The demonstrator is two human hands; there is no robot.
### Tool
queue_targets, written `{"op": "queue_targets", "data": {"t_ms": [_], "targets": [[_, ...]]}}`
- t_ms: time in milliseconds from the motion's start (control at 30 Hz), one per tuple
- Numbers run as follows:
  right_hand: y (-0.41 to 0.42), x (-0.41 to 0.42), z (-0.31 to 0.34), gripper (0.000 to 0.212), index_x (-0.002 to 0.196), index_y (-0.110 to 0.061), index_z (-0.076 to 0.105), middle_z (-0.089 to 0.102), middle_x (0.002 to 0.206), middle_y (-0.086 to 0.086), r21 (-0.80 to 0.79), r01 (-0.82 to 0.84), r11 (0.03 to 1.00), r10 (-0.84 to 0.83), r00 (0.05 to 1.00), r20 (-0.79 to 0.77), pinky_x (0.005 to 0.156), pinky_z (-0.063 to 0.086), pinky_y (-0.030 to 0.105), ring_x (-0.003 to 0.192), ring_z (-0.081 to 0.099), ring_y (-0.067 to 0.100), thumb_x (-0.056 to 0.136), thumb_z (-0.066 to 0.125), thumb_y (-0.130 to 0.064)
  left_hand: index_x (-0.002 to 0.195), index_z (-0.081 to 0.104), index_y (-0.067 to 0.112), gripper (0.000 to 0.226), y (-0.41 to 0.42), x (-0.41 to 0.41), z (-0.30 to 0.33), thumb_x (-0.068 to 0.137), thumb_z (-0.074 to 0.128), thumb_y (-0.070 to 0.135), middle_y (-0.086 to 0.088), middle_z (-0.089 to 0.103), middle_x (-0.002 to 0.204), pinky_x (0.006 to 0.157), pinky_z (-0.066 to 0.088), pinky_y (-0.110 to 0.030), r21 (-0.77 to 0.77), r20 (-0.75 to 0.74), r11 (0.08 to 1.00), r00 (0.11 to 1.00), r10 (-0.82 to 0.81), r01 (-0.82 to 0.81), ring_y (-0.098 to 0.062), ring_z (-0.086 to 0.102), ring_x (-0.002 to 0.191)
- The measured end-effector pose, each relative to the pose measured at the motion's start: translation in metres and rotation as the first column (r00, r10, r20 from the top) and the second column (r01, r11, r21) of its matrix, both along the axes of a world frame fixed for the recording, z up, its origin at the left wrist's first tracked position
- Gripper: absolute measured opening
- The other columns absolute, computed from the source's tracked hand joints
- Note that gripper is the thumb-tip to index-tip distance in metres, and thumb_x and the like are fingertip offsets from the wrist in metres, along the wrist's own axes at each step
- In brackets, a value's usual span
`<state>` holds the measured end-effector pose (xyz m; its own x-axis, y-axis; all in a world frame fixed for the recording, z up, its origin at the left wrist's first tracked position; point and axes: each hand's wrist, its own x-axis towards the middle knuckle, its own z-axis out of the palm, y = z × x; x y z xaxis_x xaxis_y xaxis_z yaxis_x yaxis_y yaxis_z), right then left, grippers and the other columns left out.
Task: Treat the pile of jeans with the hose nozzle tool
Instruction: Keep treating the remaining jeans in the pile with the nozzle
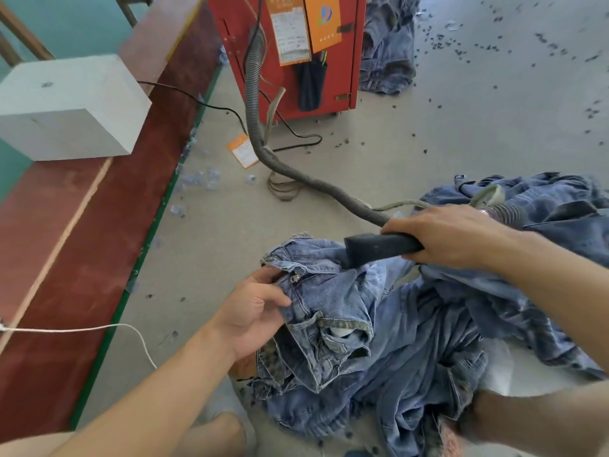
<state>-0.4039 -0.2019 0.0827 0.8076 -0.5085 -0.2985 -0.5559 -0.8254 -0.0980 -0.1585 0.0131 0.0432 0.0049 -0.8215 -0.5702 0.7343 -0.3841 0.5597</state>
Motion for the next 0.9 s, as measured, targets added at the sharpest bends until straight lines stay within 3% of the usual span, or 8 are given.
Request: {"op": "queue_targets", "data": {"t_ms": [100, 200, 367, 467, 567, 700, 800, 900], "targets": [[0.020, 0.014, -0.012, 0.036, 0.130, -0.053, 0.043, 0.066, 0.098, -0.019, 0.012, -0.098, 0.995, 0.098, 0.994, 0.040, 0.063, 0.045, 0.034, 0.086, 0.065, 0.015, 0.095, 0.055, -0.052, 0.118, 0.076, 0.008, 0.061, 0.001, 0.003, -0.001, 0.075, 0.045, -0.022, -0.025, 0.067, 0.131, 0.089, 0.060, -0.050, -0.010, -0.033, 0.999, 0.999, -0.033, 0.033, -0.041, 0.067, 0.120], [0.022, 0.021, -0.001, 0.046, 0.134, -0.061, 0.041, 0.068, 0.104, -0.024, 0.119, -0.094, 0.988, 0.073, 0.983, 0.169, 0.074, 0.055, 0.038, 0.091, 0.065, 0.010, 0.094, 0.062, -0.053, 0.143, 0.054, 0.005, 0.065, -0.001, 0.008, -0.001, 0.082, 0.043, -0.014, -0.029, 0.056, 0.144, 0.100, 0.052, -0.061, -0.039, -0.076, 0.997, 0.994, -0.074, 0.071, -0.047, 0.057, 0.131], [0.002, 0.002, 0.030, 0.050, 0.131, -0.058, 0.051, 0.061, 0.080, -0.038, 0.215, -0.016, 0.976, -0.052, 0.950, 0.308, 0.063, 0.041, 0.008, 0.074, 0.058, -0.014, 0.089, 0.072, -0.039, 0.139, 0.053, 0.001, 0.044, -0.005, 0.008, 0.004, 0.097, 0.045, 0.010, -0.031, 0.059, 0.138, 0.098, 0.053, -0.063, -0.009, -0.107, 0.995, 0.989, -0.101, 0.101, -0.045, 0.064, 0.122], [0.010, -0.004, 0.043, 0.047, 0.125, -0.065, 0.049, 0.065, 0.082, -0.034, 0.244, -0.039, 0.969, -0.012, 0.979, 0.204, 0.067, 0.050, 0.019, 0.076, 0.060, -0.011, 0.086, 0.069, -0.049, 0.144, 0.052, -0.003, 0.050, -0.010, 0.007, 0.004, 0.103, 0.048, 0.026, -0.030, 0.062, 0.134, 0.105, 0.051, -0.060, 0.031, -0.077, 0.996, 0.994, -0.083, 0.085, -0.042, 0.064, 0.120], [0.034, 0.007, 0.042, 0.040, 0.124, -0.067, 0.045, 0.066, 0.085, -0.027, 0.217, -0.106, 0.970, 0.091, 0.993, 0.079, 0.073, 0.056, 0.032, 0.075, 0.061, -0.004, 0.087, 0.060, -0.063, 0.150, 0.048, 0.000, 0.062, -0.017, 0.003, 0.005, 0.108, 0.036, 0.044, -0.029, 0.053, 0.147, 0.116, 0.041, -0.057, 0.053, -0.096, 0.993, 0.990, -0.104, 0.109, -0.042, 0.052, 0.138], [0.056, 0.027, 0.033, 0.046, 0.132, -0.058, 0.045, 0.066, 0.086, -0.023, 0.138, -0.126, 0.982, 0.088, 0.963, 0.254, 0.069, 0.052, 0.034, 0.075, 0.062, 0.004, 0.087, 0.052, -0.067, 0.144, 0.057, 0.001, 0.070, -0.022, -0.007, 0.003, 0.105, 0.039, 0.055, -0.025, 0.053, 0.147, 0.126, 0.025, -0.049, 0.070, -0.086, 0.991, 0.990, -0.110, 0.116, -0.035, 0.049, 0.133], [0.035, 0.020, 0.044, 0.044, 0.127, -0.058, 0.049, 0.062, 0.077, -0.030, 0.185, -0.010, 0.983, -0.053, 0.942, 0.332, 0.063, 0.049, 0.026, 0.068, 0.057, -0.008, 0.085, 0.059, -0.063, 0.144, 0.057, 0.001, 0.066, -0.026, -0.010, 0.004, 0.103, 0.047, 0.051, -0.022, 0.060, 0.137, 0.121, 0.032, -0.047, 0.046, -0.022, 0.996, 0.997, -0.078, 0.079, -0.034, 0.055, 0.124], [0.014, 0.003, 0.054, 0.038, 0.119, -0.059, 0.052, 0.065, 0.077, -0.029, 0.193, 0.012, 0.981, -0.056, 0.973, 0.225, 0.063, 0.050, 0.031, 0.067, 0.059, -0.006, 0.083, 0.061, -0.061, 0.144, 0.056, 0.004, 0.055, -0.032, -0.009, 0.002, 0.100, 0.053, 0.037, -0.022, 0.061, 0.140, 0.110, 0.045, -0.048, 0.033, 0.099, 0.995, 0.990, -0.097, 0.094, -0.035, 0.060, 0.123]]}}
